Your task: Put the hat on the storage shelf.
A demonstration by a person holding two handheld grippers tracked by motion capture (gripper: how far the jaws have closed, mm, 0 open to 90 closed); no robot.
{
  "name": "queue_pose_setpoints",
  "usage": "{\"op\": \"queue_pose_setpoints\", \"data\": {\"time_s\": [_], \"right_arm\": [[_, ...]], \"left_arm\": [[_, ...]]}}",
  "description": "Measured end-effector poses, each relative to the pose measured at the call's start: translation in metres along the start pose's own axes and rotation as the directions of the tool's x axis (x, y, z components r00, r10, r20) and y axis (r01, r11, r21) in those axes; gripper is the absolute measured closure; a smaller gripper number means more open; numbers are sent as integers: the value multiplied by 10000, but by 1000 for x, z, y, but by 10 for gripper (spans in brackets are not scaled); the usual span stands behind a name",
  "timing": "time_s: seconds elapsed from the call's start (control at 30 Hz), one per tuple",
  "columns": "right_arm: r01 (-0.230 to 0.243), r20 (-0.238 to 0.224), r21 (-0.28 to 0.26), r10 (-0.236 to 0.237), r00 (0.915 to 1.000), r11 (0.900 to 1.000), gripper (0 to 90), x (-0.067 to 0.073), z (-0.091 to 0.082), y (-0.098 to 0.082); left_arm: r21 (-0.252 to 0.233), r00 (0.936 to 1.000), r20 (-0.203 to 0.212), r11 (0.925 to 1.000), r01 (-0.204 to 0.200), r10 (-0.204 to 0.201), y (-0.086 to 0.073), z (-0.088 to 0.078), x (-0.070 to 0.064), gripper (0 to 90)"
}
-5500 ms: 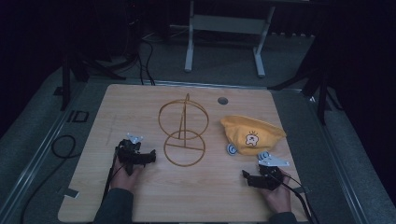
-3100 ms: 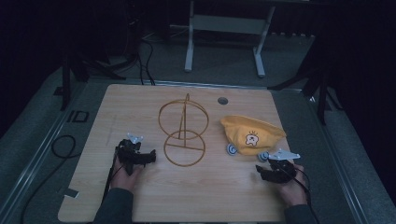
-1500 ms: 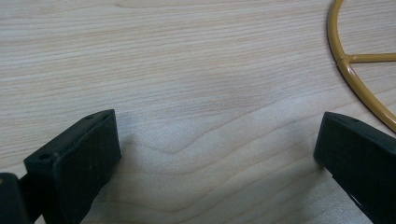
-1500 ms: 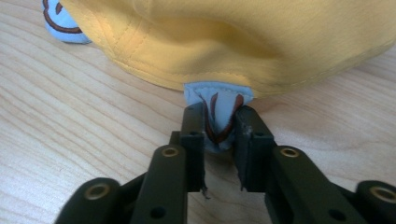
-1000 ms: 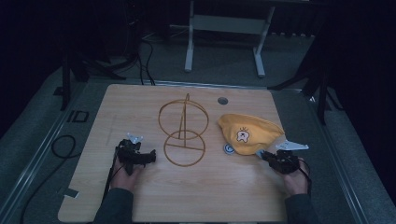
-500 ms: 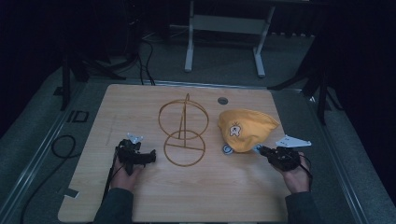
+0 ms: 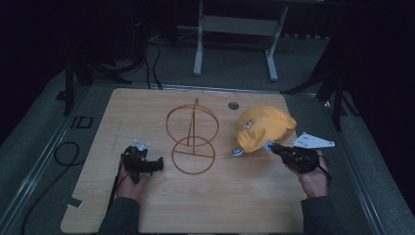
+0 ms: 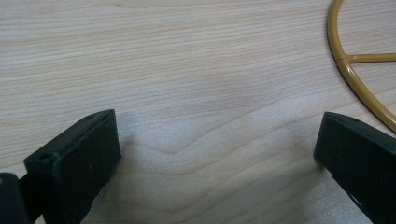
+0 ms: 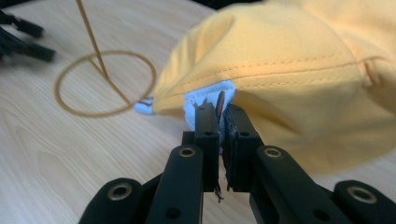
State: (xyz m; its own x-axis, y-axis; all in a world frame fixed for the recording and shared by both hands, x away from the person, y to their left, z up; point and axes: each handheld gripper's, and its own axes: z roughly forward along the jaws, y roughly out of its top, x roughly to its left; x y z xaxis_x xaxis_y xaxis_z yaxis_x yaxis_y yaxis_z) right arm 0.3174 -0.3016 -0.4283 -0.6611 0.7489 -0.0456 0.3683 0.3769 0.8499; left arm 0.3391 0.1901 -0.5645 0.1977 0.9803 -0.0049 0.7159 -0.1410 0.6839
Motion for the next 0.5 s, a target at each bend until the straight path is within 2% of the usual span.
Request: {"op": "queue_pose_setpoints", "data": {"time_s": [0.2,0.37,0.5], "right_arm": [[268,-174,-646,-280,9995,9975,857,3,-17,21],[-453,-944,-1350,327,9950,9898,857,-5,-28,26],[-855,-680,-1135,781,9946,9899,858,-15,-26,18]], "left_arm": [[4,10000,1,10000,-7,7,0,0,0,4],[-10,10000,2,10000,-2,2,0,0,0,4],[-7,10000,0,10000,-4,4,0,0,0,4]]}}
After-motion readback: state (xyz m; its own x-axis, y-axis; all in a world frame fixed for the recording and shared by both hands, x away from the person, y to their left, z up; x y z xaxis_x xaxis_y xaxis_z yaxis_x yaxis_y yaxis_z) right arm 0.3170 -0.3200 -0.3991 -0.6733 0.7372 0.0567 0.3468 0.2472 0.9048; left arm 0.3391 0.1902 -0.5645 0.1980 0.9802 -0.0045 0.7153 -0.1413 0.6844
